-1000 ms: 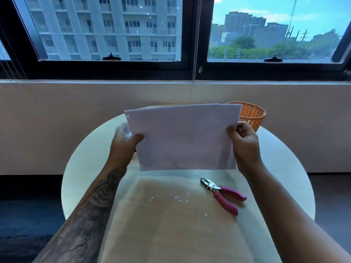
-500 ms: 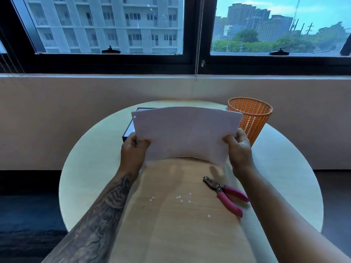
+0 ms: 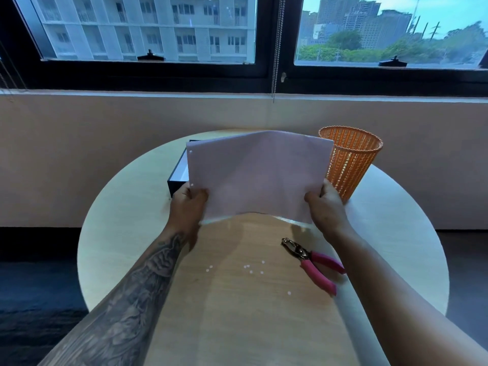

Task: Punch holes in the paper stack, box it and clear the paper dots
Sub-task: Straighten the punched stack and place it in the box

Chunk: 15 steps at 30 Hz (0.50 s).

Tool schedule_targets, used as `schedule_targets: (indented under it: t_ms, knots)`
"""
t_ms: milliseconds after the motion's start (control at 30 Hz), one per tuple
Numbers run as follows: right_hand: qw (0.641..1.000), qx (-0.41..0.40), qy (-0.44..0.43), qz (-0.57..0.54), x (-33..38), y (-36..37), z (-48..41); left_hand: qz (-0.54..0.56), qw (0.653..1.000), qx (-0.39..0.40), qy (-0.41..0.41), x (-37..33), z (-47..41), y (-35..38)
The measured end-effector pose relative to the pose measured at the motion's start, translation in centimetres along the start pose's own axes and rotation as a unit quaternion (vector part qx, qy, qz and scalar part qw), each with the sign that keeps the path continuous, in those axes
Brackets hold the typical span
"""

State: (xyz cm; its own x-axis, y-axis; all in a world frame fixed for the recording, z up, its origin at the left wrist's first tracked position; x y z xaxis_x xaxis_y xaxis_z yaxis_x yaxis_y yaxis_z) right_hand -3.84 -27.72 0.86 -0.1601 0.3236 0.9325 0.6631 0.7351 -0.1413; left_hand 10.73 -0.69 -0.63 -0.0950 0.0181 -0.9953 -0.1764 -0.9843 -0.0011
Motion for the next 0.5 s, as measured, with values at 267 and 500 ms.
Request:
schedule_targets:
  t_ms: [267,500]
  knots:
    - [0.995,-0.027,-0.097,0.028,4.4,0.7,-6.1,-0.081,0.991,-0.065,0.088,-6.8,-5.8,-1.1]
    - [0.984,-0.075,-0.122,0.106,3.1,2.5,-12.4,-0.165,0.975,-0.075,0.126,-9.7,-12.0,0.0]
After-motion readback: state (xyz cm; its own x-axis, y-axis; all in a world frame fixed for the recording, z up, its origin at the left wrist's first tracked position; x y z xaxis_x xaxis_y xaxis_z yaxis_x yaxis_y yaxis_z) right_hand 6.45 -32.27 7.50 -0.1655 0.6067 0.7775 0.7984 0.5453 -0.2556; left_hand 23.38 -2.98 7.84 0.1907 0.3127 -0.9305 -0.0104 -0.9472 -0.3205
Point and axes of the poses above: each hand's wrist, its own z-axis away from the middle knuckle, its own y-axis out of the palm, x = y × z, the point moved 7 cm from there along -z, towards the middle knuckle, and after that the axes turned 12 degrees about -y, right-handed, at the moved point
